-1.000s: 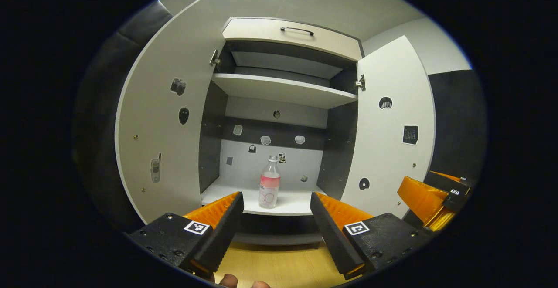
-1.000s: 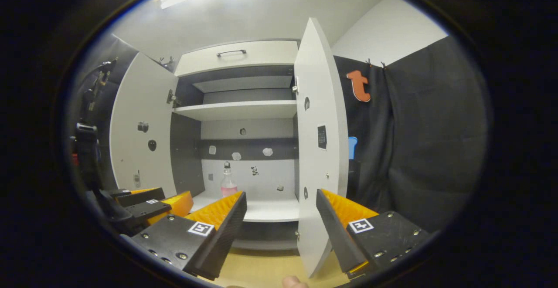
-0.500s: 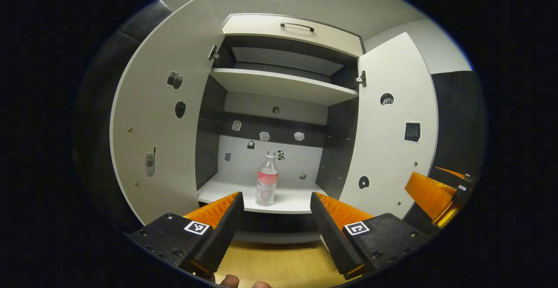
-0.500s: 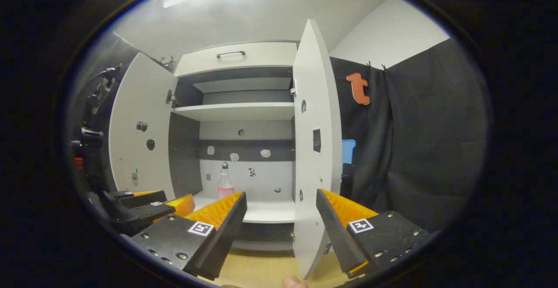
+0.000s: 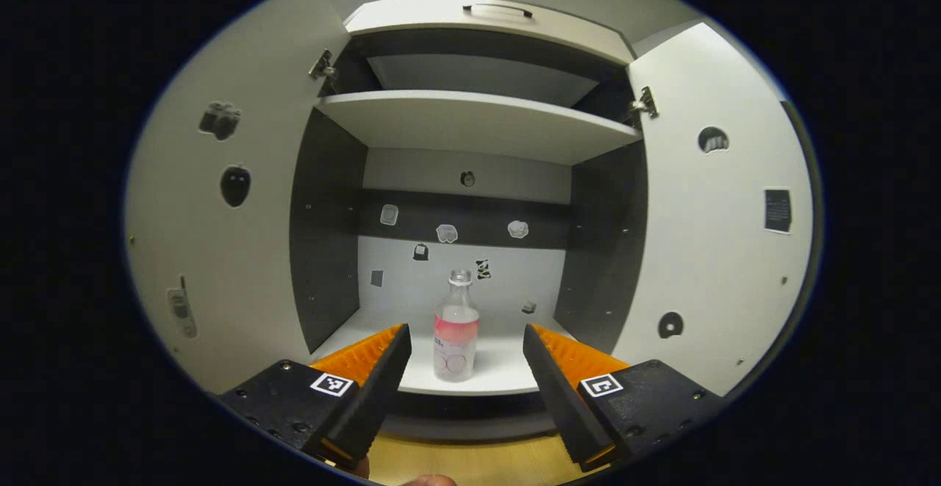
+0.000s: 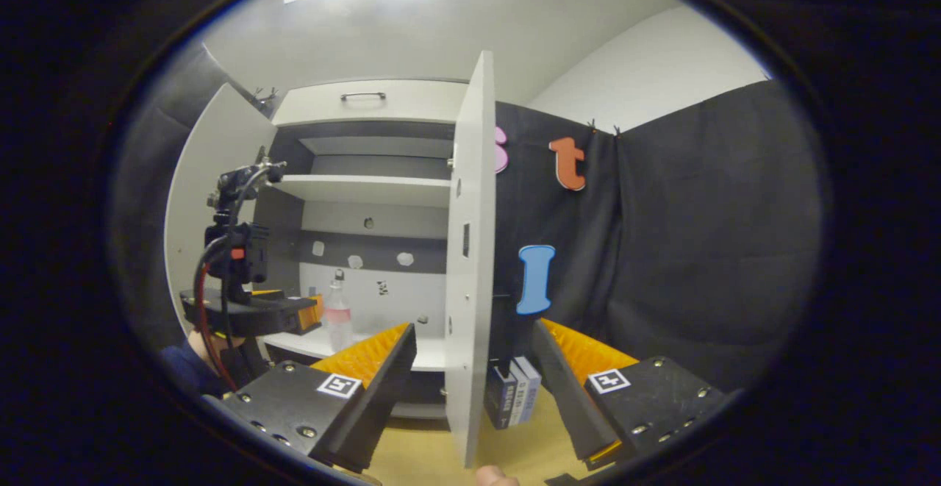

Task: Grasp the bottle in the cabinet with the left hand and place it on the coaster, then close the right door with the right hand and the left door with the left hand.

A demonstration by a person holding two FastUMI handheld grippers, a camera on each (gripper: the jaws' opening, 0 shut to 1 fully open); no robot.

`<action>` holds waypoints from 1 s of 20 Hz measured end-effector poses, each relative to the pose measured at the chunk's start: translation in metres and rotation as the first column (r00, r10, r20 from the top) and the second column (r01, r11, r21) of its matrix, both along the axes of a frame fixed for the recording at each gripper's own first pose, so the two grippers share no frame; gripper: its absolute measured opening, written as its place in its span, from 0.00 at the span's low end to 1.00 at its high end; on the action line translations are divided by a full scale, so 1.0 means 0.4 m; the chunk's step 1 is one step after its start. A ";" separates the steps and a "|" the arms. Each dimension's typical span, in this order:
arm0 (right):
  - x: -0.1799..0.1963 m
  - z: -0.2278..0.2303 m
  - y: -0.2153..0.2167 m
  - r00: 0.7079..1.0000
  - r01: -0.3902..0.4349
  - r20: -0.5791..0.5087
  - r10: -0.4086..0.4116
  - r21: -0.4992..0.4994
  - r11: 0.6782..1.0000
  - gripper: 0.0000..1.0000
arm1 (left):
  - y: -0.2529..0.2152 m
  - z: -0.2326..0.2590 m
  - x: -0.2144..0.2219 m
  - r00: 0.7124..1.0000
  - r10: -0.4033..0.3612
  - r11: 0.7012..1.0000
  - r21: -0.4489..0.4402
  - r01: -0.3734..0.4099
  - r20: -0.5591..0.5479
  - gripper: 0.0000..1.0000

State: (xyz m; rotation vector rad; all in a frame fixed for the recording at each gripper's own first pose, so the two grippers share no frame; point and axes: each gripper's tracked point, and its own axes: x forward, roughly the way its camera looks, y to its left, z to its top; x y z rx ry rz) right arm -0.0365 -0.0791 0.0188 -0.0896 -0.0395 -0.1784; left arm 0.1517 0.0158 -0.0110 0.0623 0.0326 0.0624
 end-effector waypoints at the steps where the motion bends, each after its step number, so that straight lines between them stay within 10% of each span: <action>1: -0.007 -0.002 -0.022 1.000 0.026 0.000 -0.026 -0.006 1.000 0.96 | 0.003 -0.005 0.042 1.000 0.008 1.000 0.003 -0.008 -0.007 0.97; 15: -0.002 -0.044 -0.127 0.984 0.170 -0.048 -0.172 -0.055 0.984 0.96 | 0.078 -0.110 0.360 0.986 0.105 0.993 -0.041 -0.111 -0.128 0.96; 16: 0.001 -0.047 -0.131 0.983 0.172 -0.050 -0.174 -0.055 0.984 0.96 | 0.080 -0.095 0.361 0.989 0.100 0.994 -0.042 -0.105 -0.114 0.78; 20: 0.007 -0.051 -0.129 0.986 0.156 -0.049 -0.158 -0.041 0.987 0.96 | 0.064 -0.096 0.331 0.992 0.038 0.996 -0.072 -0.047 -0.119 0.76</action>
